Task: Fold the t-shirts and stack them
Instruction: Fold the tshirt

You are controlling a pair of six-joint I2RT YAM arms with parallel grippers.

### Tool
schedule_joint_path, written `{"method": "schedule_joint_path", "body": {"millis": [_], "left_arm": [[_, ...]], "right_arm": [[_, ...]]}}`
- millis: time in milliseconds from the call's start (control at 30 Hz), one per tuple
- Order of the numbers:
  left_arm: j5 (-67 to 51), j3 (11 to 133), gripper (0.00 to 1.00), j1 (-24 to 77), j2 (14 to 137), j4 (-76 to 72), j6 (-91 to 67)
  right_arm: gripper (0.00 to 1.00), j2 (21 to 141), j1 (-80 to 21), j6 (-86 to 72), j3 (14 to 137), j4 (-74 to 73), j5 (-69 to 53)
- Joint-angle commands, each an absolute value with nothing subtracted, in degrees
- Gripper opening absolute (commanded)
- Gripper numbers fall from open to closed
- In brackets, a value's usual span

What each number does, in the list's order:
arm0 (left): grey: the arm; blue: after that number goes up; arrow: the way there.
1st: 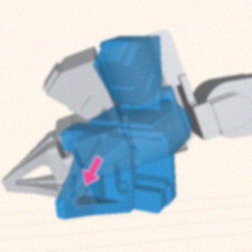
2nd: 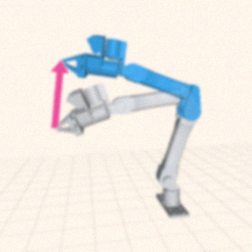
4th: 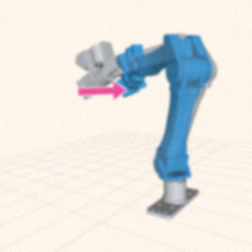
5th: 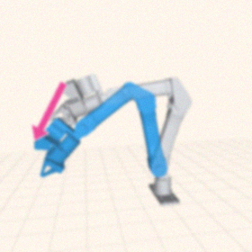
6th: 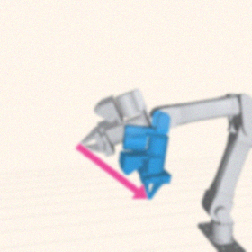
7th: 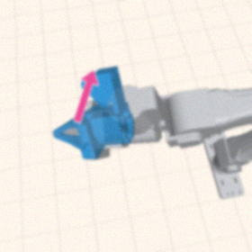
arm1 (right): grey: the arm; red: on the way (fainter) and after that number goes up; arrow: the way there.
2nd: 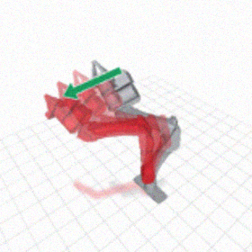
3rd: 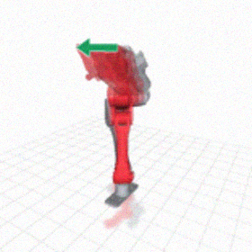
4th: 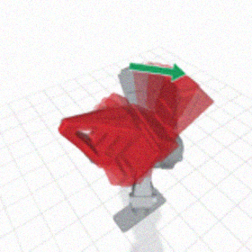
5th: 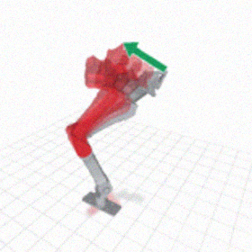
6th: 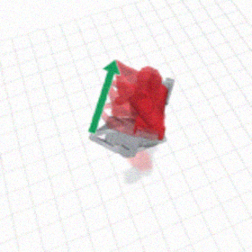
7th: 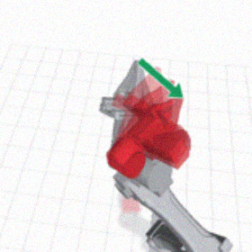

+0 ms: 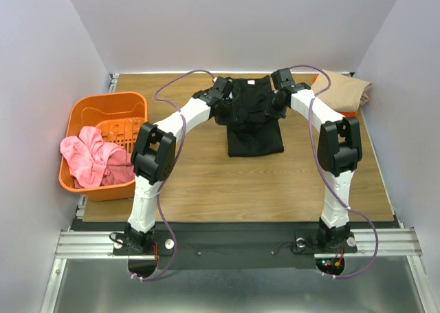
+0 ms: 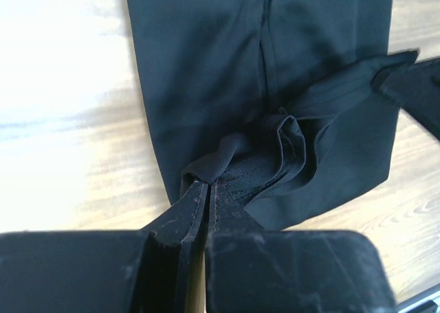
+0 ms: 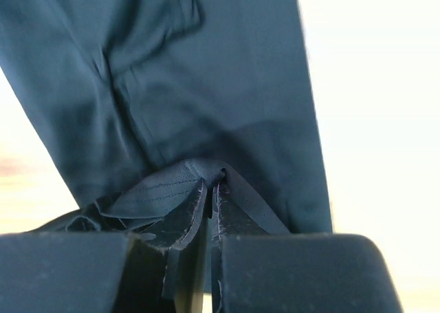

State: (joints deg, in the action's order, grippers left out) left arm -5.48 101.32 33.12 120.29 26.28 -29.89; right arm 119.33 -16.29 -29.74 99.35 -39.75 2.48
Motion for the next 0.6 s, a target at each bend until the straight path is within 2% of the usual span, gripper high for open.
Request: {"method": "schedule_joint_path", "body": {"millis": [0, 433, 500, 533, 567], "left_arm": [[-7.12, 107.13, 0.0, 31.56, 121.81, 29.0, -27.77], [-10.81, 115.75, 0.0, 28.13, 129.11, 29.53, -28.12], [-11.16, 117.85, 0.13, 27.69, 130.43, 29.71, -28.13], [-10.9, 118.73, 0.4, 27.6, 130.95, 29.88, -28.21], [-10.64, 119.52, 0.53, 27.6, 131.13, 29.88, -28.21]], "right_arm": [[0.0, 121.2, -14.42, -28.65, 104.84, -40.25, 2.2], [0.0, 128.92, -10.55, -27.95, 111.53, -40.87, -1.41], [0.04, 129.81, -10.28, -28.04, 113.54, -41.04, -1.67], [0.09, 130.34, -10.02, -28.21, 114.34, -41.13, -1.84], [0.17, 130.43, -9.85, -28.21, 115.04, -41.13, -2.02]]}}
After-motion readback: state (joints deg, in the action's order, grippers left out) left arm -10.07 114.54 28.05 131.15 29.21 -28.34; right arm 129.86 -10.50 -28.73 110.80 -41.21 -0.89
